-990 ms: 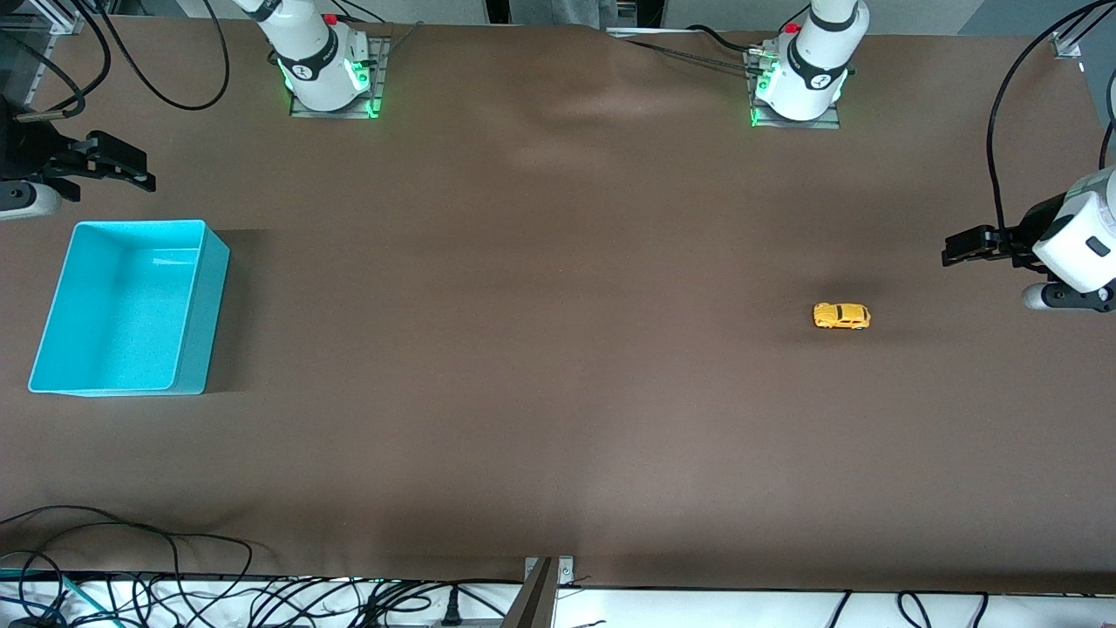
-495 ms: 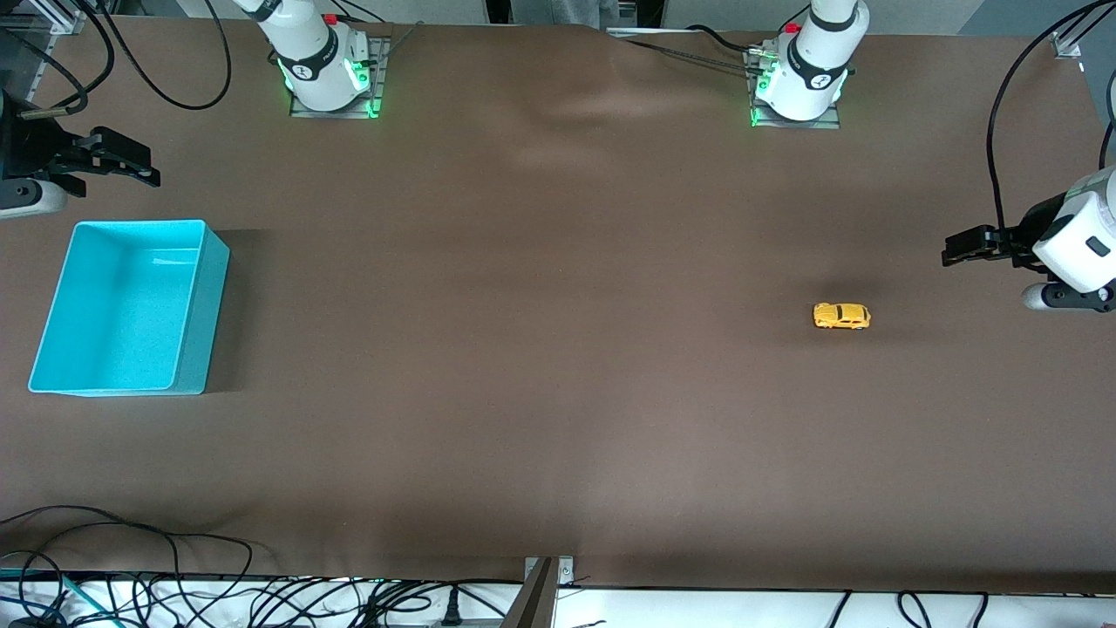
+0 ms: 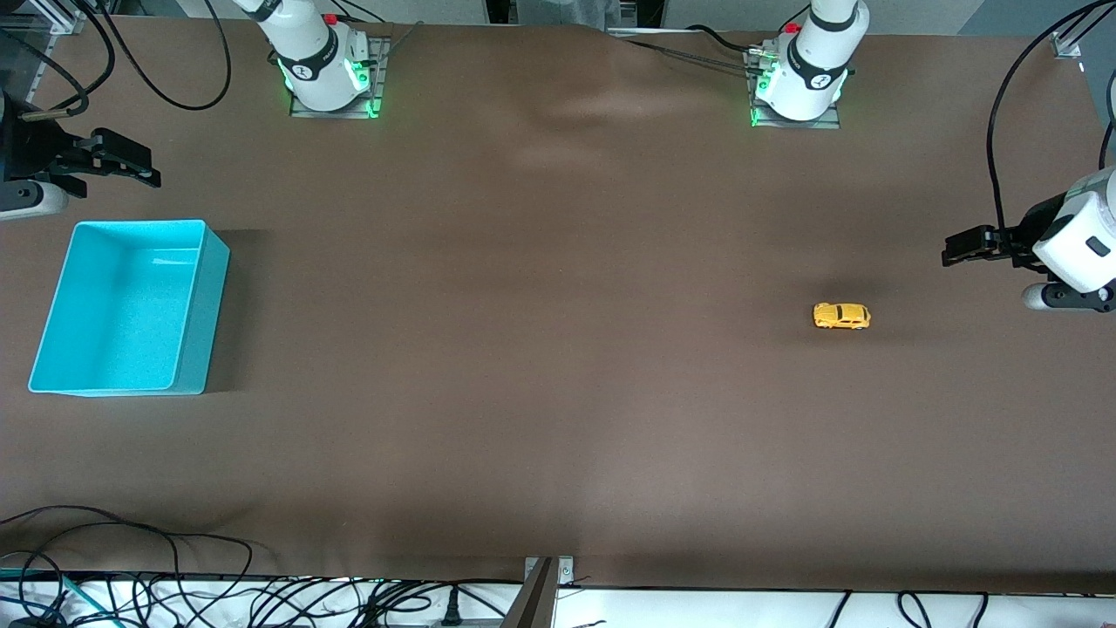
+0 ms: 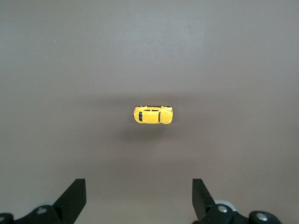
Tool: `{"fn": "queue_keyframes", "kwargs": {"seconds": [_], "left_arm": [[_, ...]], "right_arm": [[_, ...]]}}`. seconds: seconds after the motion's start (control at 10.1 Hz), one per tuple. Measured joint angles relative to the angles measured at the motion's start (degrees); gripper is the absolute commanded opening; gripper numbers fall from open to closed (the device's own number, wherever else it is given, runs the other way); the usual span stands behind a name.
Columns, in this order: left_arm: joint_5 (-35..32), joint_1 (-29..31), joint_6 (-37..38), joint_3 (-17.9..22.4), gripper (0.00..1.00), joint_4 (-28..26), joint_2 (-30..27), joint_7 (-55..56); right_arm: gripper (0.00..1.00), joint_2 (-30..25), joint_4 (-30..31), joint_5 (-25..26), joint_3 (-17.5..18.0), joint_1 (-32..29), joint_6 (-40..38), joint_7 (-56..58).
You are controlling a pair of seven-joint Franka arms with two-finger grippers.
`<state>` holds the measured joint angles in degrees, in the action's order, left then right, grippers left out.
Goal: Wind up and store yellow beetle car
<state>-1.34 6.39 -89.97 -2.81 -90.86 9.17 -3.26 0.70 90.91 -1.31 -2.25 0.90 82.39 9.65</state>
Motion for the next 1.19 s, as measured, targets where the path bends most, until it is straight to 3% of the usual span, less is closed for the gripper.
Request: {"fn": "queue_keyframes", "kwargs": {"seconds": [0.79,1.19], "left_arm": [[0.0,0.0,0.0,0.0,1.00,0.0,0.1,1.6],[0.1,0.0,0.0,-0.2,1.00,-0.2,0.7,20.2]], "right_arm": [[1.00,0.2,0.0,0.0,0.0,0.0,0.0,0.0],[1.00,0.2,0.0,0.0,0.0,0.0,0.0,0.0]]}}
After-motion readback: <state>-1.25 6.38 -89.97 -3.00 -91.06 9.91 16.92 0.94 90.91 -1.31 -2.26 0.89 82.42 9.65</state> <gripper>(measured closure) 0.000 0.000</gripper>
